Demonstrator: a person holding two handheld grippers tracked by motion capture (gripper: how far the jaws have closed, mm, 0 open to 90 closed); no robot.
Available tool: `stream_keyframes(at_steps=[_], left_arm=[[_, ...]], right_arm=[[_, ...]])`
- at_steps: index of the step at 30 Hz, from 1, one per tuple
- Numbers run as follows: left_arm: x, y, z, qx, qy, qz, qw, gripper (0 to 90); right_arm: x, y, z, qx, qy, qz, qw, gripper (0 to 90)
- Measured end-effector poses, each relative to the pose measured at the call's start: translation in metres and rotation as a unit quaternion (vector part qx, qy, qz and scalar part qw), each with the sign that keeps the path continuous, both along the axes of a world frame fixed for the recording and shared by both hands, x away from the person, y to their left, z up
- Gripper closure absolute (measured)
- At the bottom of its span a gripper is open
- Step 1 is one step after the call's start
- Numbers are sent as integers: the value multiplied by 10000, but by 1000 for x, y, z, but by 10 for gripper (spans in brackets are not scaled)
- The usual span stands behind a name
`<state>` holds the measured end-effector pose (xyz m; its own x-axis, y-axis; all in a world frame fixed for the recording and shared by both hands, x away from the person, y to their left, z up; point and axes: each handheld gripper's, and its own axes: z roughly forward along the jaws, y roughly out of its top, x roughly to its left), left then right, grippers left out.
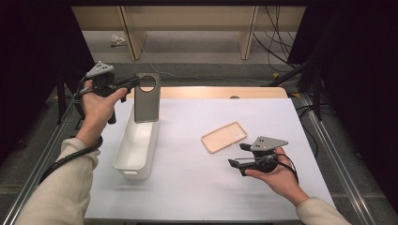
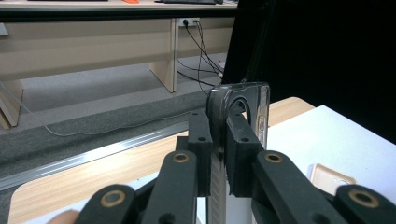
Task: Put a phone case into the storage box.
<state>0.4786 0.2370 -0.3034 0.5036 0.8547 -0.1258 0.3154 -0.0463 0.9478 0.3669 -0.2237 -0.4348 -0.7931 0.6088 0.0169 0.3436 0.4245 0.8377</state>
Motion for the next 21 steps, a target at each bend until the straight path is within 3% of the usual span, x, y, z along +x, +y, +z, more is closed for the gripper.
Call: stream_keyframes(at_steps=[21], left_arm=[[7,10,-5,42,-7,155,9999,821]], right_arm=[[0,0,0,8,3,-8,10000,262]])
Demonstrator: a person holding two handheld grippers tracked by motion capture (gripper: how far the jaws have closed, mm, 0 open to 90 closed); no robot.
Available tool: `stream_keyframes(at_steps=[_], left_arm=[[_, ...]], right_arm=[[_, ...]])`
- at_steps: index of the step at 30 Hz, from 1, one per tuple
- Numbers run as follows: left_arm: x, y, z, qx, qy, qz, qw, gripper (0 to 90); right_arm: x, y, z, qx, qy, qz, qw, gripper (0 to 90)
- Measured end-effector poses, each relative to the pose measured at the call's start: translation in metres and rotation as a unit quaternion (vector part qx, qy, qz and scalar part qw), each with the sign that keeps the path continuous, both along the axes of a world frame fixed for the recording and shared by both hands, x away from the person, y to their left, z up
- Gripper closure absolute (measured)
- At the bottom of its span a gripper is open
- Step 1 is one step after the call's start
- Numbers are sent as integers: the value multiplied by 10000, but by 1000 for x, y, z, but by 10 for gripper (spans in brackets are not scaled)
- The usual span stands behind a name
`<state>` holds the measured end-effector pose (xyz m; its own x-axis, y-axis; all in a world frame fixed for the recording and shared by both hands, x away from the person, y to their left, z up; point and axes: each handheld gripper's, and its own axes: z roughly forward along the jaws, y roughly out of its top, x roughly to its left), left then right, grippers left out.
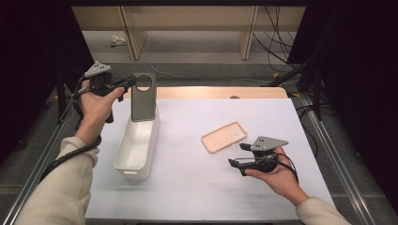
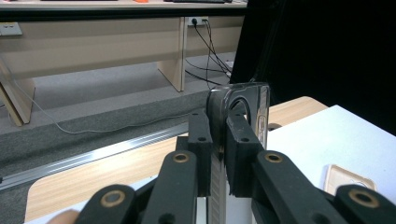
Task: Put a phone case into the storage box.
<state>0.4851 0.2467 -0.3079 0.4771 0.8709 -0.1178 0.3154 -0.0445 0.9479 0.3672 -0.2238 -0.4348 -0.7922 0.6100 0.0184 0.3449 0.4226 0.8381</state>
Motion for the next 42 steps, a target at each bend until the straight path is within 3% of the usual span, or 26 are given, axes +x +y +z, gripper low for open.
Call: stream_keyframes(at_steps=[22,42], left_arm=[[8,12,-8,-56,41,175,9998,821],[18,11,-19,56,114,217,9997,820]], right_arm=[[0,0,0,-7,-1,4,10000,262],[1,0,-1,3,0,9,10000,262]])
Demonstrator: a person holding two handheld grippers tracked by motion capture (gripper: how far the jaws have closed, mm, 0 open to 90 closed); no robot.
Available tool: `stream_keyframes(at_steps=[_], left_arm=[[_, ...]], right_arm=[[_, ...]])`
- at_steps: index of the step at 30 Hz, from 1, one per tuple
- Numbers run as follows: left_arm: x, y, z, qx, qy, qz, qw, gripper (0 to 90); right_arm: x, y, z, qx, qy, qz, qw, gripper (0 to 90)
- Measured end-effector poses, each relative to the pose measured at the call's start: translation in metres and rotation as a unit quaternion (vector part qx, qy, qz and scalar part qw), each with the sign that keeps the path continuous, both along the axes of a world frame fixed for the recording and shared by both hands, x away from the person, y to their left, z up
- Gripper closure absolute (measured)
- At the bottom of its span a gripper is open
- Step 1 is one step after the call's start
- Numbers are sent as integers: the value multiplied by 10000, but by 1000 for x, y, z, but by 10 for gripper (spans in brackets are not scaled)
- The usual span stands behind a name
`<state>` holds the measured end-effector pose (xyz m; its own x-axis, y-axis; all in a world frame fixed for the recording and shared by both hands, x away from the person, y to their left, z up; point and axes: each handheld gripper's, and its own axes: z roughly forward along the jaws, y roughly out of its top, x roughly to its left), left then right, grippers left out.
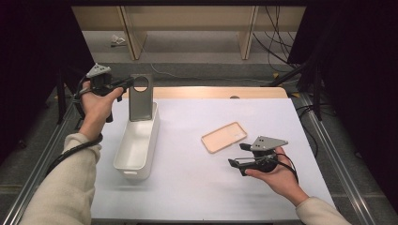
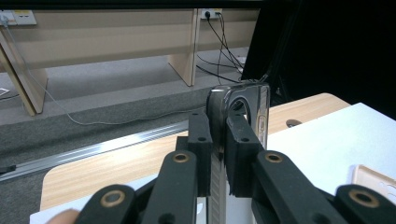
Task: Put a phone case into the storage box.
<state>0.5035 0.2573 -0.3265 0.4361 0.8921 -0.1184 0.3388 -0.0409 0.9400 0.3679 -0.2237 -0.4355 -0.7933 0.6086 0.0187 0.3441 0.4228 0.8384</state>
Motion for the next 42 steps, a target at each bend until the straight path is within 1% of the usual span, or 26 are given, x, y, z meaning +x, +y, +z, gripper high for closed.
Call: stream_keyframes(at_steps=[9,14,33,42], left_arm=[[5,-1,-6,-32,38,16,10000,820],[7,-3,-9,84,48,20,10000,820],[14,0,-29,62,222,85,9997,820],[18,0,-35,29,268,91,9996,819]], right_arm=[[0,0,0,6,6,2,10000,262],[0,0,0,7,2,4,10000,262],[1,0,-1,2,-7,10,10000,261],[1,0,-1,8,-15,7,10000,260]])
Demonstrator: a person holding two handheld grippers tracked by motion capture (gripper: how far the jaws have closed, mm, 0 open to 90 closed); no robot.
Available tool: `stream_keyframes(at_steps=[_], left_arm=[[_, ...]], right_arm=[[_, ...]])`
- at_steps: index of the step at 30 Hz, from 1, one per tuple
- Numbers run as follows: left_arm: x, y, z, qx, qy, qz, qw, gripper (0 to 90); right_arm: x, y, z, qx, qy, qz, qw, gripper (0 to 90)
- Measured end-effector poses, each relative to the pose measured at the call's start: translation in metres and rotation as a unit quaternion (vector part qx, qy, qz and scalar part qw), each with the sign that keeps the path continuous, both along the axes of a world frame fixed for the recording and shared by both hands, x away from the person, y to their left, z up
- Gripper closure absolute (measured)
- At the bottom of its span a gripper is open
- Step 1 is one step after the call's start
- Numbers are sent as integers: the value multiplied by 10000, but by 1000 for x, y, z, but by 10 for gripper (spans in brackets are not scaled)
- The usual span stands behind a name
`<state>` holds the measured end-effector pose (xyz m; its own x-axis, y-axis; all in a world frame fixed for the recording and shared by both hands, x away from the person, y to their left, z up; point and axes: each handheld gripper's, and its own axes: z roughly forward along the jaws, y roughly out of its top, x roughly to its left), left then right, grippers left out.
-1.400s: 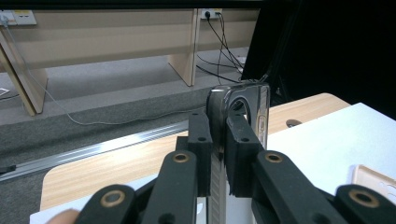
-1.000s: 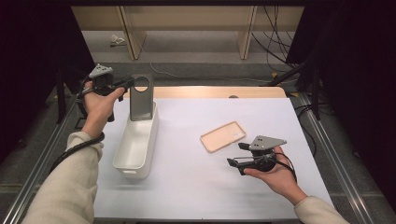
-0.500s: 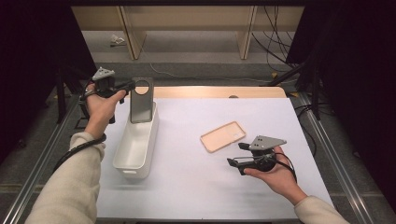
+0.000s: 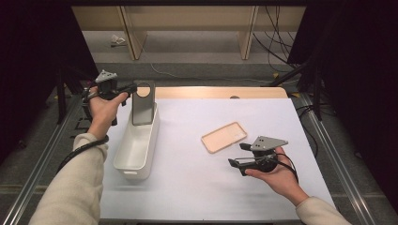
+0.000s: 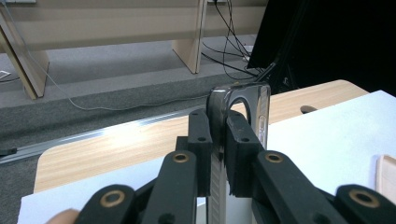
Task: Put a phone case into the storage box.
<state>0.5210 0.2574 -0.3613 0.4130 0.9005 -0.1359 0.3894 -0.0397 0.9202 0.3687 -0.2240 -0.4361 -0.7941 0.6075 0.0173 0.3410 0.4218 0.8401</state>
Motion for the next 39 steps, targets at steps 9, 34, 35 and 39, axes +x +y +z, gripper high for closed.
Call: stream_keyframes(at_steps=[9,34,35,39], left_arm=[[3,1,-8,-39,70,33,10000,819],[9,2,-26,-50,224,119,9997,817],[10,3,-27,-68,227,135,9996,817],[10,4,-31,-81,259,175,9995,816]], right_arm=[[0,0,0,1,-4,-1,10000,260],[0,0,0,3,-8,6,10000,259],[0,0,0,4,-8,7,10000,260],[0,0,0,0,-9,8,10000,260]])
